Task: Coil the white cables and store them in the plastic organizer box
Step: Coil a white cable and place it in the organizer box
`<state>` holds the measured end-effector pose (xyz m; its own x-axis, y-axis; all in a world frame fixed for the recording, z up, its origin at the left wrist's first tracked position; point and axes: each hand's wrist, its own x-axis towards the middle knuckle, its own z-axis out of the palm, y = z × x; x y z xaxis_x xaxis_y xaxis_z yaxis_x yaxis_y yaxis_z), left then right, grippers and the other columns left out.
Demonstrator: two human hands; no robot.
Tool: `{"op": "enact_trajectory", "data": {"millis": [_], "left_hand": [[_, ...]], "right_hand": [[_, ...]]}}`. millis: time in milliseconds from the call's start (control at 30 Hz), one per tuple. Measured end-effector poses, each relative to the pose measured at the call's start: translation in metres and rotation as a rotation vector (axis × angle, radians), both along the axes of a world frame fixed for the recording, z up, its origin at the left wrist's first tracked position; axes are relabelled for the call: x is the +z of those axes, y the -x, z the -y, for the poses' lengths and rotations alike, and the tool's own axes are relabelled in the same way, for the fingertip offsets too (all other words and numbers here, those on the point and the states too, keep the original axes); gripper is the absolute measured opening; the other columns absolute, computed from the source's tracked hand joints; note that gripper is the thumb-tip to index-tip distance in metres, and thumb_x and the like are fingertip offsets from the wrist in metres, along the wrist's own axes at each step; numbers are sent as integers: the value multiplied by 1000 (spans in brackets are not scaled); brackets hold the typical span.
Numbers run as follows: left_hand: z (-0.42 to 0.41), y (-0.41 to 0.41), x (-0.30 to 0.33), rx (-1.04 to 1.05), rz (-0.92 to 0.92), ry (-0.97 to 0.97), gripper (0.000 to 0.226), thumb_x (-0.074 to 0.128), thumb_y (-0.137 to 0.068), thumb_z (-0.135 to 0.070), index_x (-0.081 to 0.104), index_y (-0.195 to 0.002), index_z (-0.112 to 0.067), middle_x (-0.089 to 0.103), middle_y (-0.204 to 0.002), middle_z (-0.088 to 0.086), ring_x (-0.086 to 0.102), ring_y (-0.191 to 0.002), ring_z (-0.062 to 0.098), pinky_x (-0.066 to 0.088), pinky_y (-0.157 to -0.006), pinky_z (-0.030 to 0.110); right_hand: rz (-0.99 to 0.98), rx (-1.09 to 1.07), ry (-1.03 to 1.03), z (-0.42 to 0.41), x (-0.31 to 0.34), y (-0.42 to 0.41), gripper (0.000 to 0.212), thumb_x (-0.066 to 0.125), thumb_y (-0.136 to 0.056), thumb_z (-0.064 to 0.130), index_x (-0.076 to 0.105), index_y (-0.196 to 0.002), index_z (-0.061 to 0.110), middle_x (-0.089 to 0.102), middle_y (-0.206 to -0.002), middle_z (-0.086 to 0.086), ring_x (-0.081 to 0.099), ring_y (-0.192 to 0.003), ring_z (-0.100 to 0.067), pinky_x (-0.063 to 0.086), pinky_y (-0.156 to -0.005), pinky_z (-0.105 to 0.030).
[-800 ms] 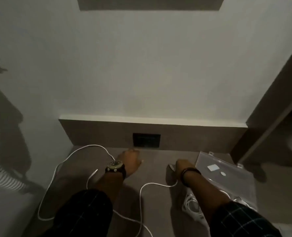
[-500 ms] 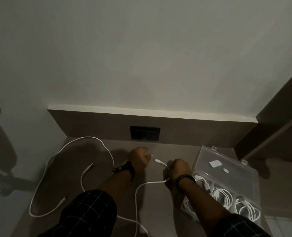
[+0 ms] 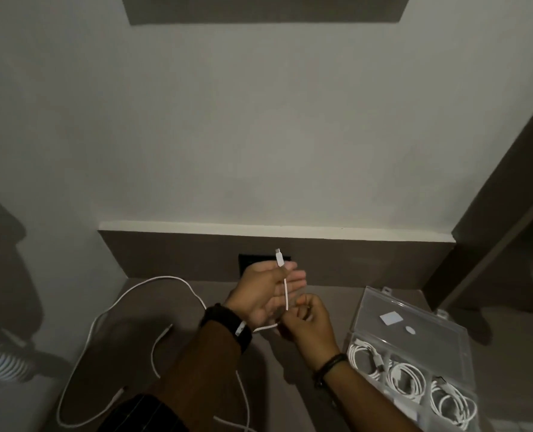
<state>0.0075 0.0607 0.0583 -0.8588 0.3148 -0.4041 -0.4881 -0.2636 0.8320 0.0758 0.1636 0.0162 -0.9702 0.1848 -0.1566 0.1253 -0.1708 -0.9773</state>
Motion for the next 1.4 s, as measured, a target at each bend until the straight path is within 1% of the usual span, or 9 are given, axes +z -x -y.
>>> {"op": "enact_trajectory", "data": {"millis": [233, 400, 533, 633, 700, 800, 967, 1200, 1400], "left_hand": [[26, -31, 77, -263, -212, -125, 25, 63, -86, -21, 70, -99, -1, 76, -90, 17, 74, -79, 24, 62, -70, 33], [60, -49, 89, -513, -229, 163, 24, 61, -89, -13, 68, -102, 6, 70, -98, 28, 71, -86, 28, 57, -81, 32], [56, -56, 82, -151, -293, 431, 20, 56, -94, -8, 65, -92, 10, 56, -82, 25, 52, -62, 22, 39, -55, 26], [51, -56, 88, 172, -223, 276, 22, 49, -97, -3, 64, -82, 2, 64, -63, 15, 59, -49, 17, 48, -48, 21], [55, -52, 95, 270, -128, 66, 16, 44, -98, 0, 59, -98, 4, 66, -79, 20, 68, -61, 22, 56, -55, 29], [65, -52, 110, 245, -66, -141, 24, 41, -99, -3, 53, -115, 9, 59, -117, 30, 64, -101, 36, 51, -89, 43], [66, -67, 128, -4, -97, -245, 31, 36, -97, -7, 56, -115, 10, 68, -111, 31, 70, -98, 37, 57, -84, 43], [60, -84, 121, -235, -178, -15, 28, 47, -96, -6, 60, -111, 14, 69, -106, 32, 72, -91, 33, 57, -86, 40], [56, -69, 101, 93, -125, 190, 22, 45, -100, -10, 60, -92, 3, 60, -68, 20, 64, -68, 22, 55, -64, 28]], "right_hand": [[-66, 404, -237, -24, 50, 12, 19, 54, -89, 17, 70, -82, 9, 70, -83, -13, 61, -76, -21, 49, -74, -29], [-83, 633, -694, -42, 111, 36, 31, 65, -84, 24, 58, -55, 16, 57, -54, -5, 55, -54, -16, 43, -53, -25], [-67, 668, -738, -27, 146, 32, 31, 62, -84, 32, 61, -60, 12, 50, -53, -6, 45, -48, -18, 41, -45, -23], [-137, 620, -684, 1, 151, 6, 33, 50, -91, 29, 63, -65, 13, 48, -49, 3, 43, -43, -13, 39, -39, -20], [-208, 624, -620, 18, 142, -18, 37, 46, -95, 28, 61, -62, 20, 48, -47, 7, 42, -36, -3, 35, -36, -13], [-208, 735, -516, 35, 124, -45, 35, 43, -98, 28, 61, -67, 28, 49, -52, 8, 44, -36, 2, 35, -38, -8], [-179, 708, -618, 22, 107, -30, 28, 44, -97, 31, 66, -84, 20, 49, -57, 10, 44, -44, 3, 39, -50, -12], [-267, 619, -1087, -20, 142, 37, 32, 59, -88, 20, 59, -56, 17, 61, -60, -4, 47, -54, -10, 38, -54, -24], [-330, 496, -1080, -12, 193, 33, 38, 59, -88, 37, 66, -62, 11, 55, -59, -4, 46, -53, -13, 37, -51, -26]]}}
